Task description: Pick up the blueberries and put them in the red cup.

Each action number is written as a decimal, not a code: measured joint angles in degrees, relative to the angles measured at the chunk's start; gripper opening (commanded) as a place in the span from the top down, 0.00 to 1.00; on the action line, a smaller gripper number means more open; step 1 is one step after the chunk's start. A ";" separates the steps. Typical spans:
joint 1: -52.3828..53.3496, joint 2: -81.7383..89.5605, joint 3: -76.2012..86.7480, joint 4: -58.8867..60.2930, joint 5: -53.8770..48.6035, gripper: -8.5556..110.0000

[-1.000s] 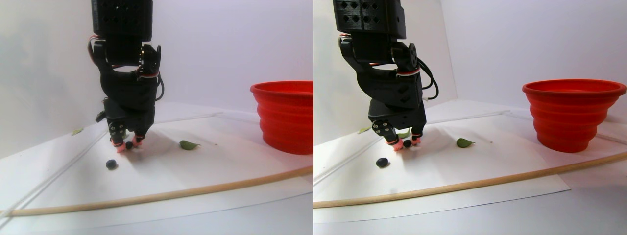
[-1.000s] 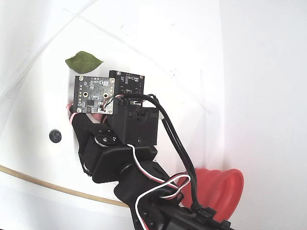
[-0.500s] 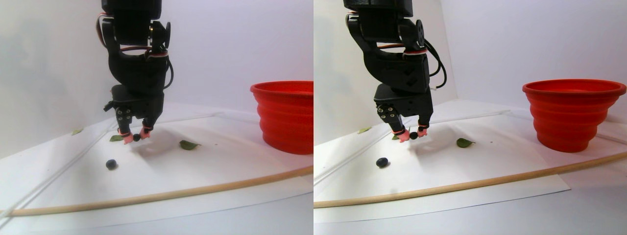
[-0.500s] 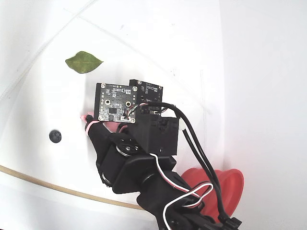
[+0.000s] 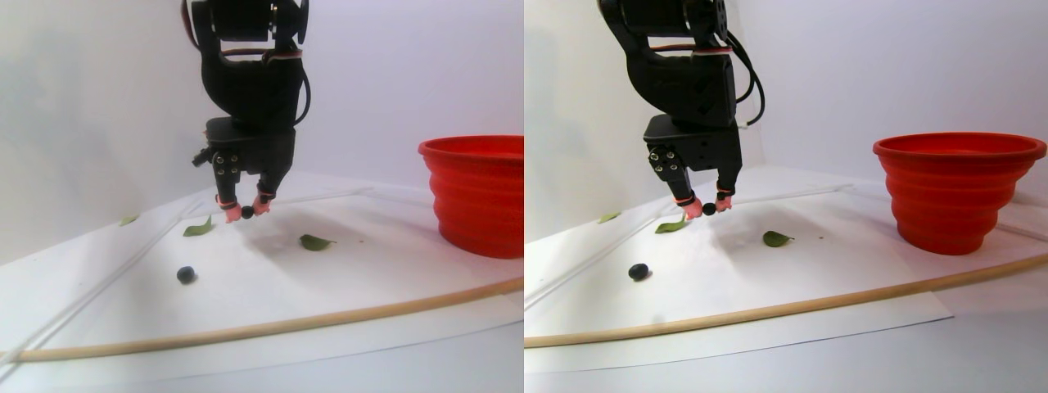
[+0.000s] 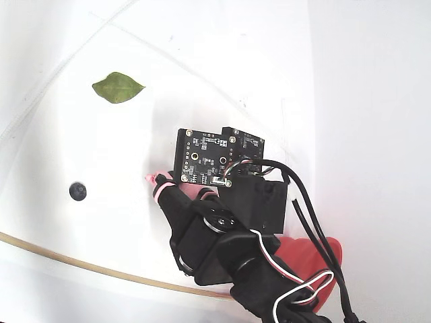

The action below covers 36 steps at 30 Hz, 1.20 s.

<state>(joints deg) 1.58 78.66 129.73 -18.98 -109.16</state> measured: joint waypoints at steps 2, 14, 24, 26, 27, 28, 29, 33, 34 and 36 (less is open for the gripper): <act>0.79 1.58 0.70 0.79 0.00 0.83; 4.31 10.46 2.99 6.94 0.00 0.83; 6.59 15.38 3.34 11.87 0.00 0.83; 7.56 16.26 3.78 12.22 0.00 0.83; 8.17 16.70 4.13 12.39 0.00 0.83; 8.88 17.14 4.39 12.57 0.00 0.83; 9.32 17.58 4.66 12.83 0.00 0.83; 10.20 20.13 5.10 14.94 0.00 0.83; 10.63 20.92 5.10 15.56 0.00 0.83; 11.60 22.50 5.10 16.79 0.00 0.83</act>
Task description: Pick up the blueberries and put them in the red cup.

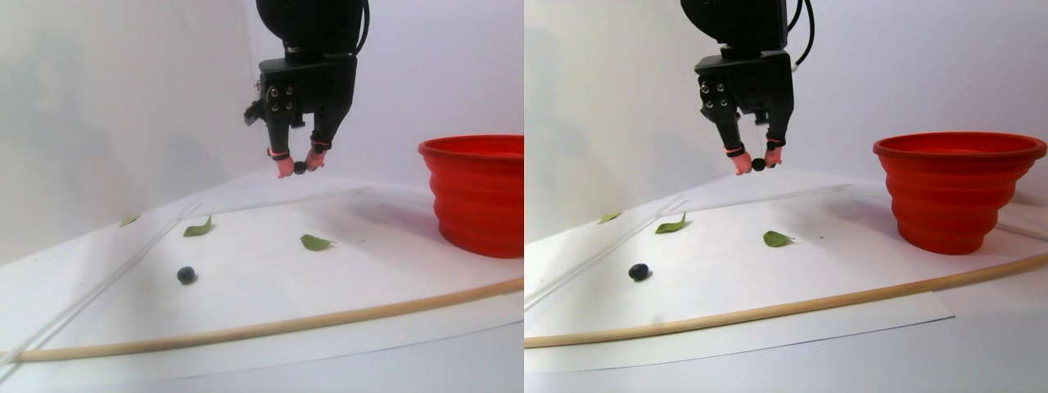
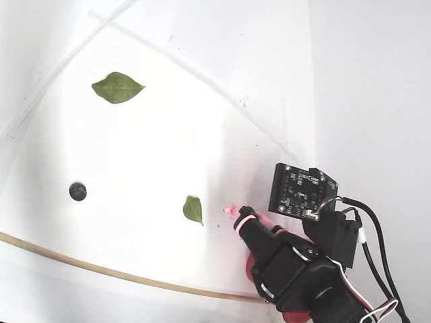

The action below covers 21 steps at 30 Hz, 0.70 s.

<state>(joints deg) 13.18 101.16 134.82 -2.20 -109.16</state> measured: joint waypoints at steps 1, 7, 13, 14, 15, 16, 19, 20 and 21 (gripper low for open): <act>0.70 0.97 0.26 0.70 0.00 0.83; 2.90 5.54 1.58 3.96 0.00 0.82; 5.71 7.91 1.58 6.24 0.00 0.82; 6.06 8.35 1.76 6.68 0.00 0.82; 6.42 8.88 2.11 7.03 0.00 0.82; 6.77 9.40 2.37 7.56 0.00 0.82; 7.82 11.25 2.72 9.14 0.00 0.82; 8.17 11.95 2.72 9.84 0.00 0.82; 8.61 12.83 2.72 10.72 0.00 0.82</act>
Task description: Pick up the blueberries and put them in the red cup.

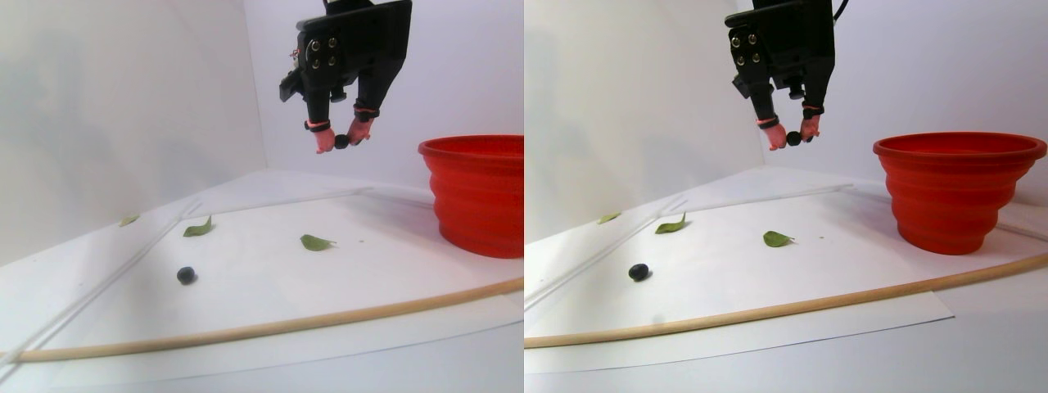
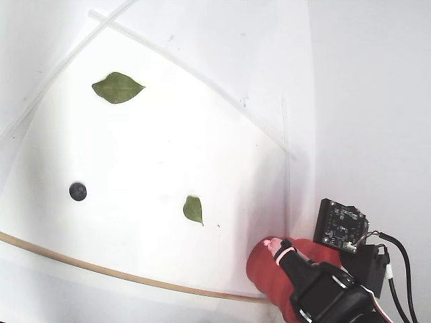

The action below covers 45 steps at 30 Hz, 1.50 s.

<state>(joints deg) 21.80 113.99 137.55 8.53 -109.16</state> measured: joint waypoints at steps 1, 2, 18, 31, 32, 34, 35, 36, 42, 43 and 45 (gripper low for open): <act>0.44 0.79 0.00 0.79 0.00 0.82; 0.88 1.58 0.00 1.49 0.00 0.82; 8.09 7.12 0.53 6.77 0.00 0.82; 13.97 7.12 0.44 8.70 -0.53 0.82; 14.24 7.12 0.44 8.70 -0.53 0.82; 14.94 7.12 0.35 8.70 -0.53 0.82; 15.12 7.12 0.09 8.70 -0.53 0.82; 15.47 7.12 -0.44 8.70 -0.53 0.82; 17.23 5.80 -3.60 8.70 -1.14 0.82; 17.40 5.36 -3.87 8.70 -1.23 0.82; 18.11 3.87 -4.39 7.91 -1.49 0.82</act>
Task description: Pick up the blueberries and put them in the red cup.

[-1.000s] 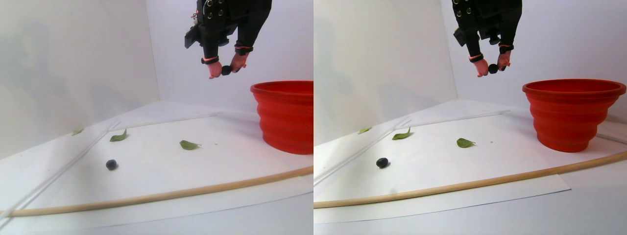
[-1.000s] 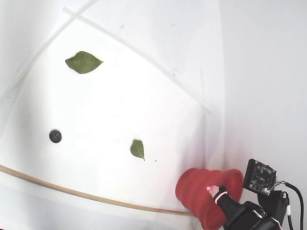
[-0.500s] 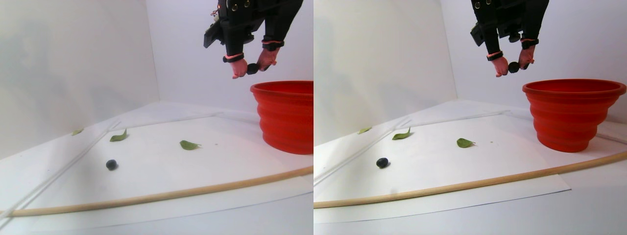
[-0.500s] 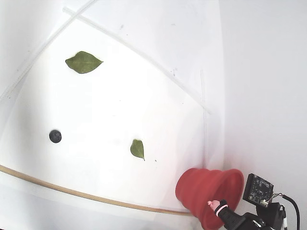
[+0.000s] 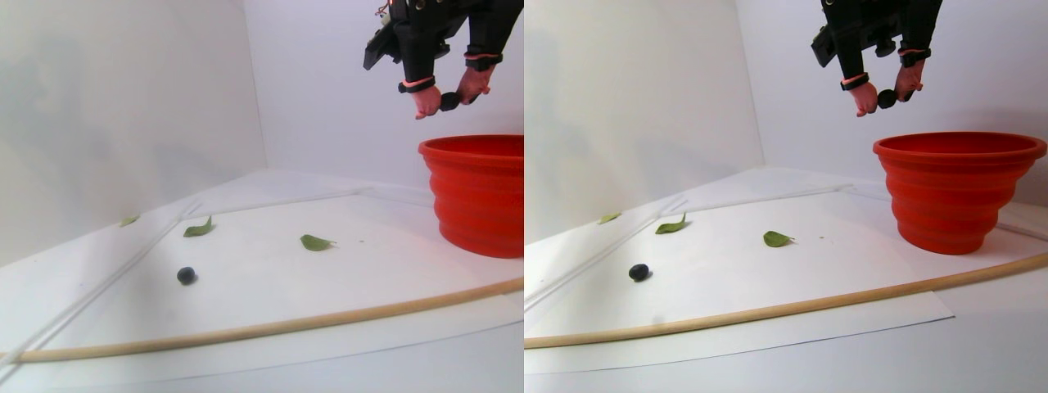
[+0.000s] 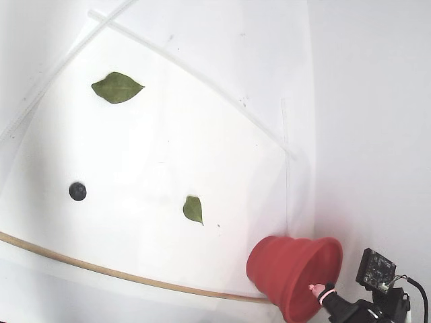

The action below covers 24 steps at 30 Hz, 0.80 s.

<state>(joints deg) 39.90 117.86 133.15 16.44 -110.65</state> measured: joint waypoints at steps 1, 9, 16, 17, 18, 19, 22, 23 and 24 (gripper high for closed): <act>0.26 -0.79 -0.18 -0.53 -0.18 0.82; 2.64 -5.80 -2.02 -3.34 -0.53 0.81; 3.60 -6.86 -3.34 -4.13 -0.97 0.76; 3.60 -6.86 -3.43 -4.13 -0.97 0.76; 3.60 -6.86 -3.43 -4.13 -0.97 0.77; 3.60 -6.86 -3.43 -4.13 -0.97 0.77; 3.60 -6.86 -3.43 -3.60 -0.97 0.77; 3.52 -6.86 -3.43 -3.16 -0.97 0.77; 3.34 -6.86 -3.43 -2.72 -0.97 0.77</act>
<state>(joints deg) 43.24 111.01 129.73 13.71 -111.62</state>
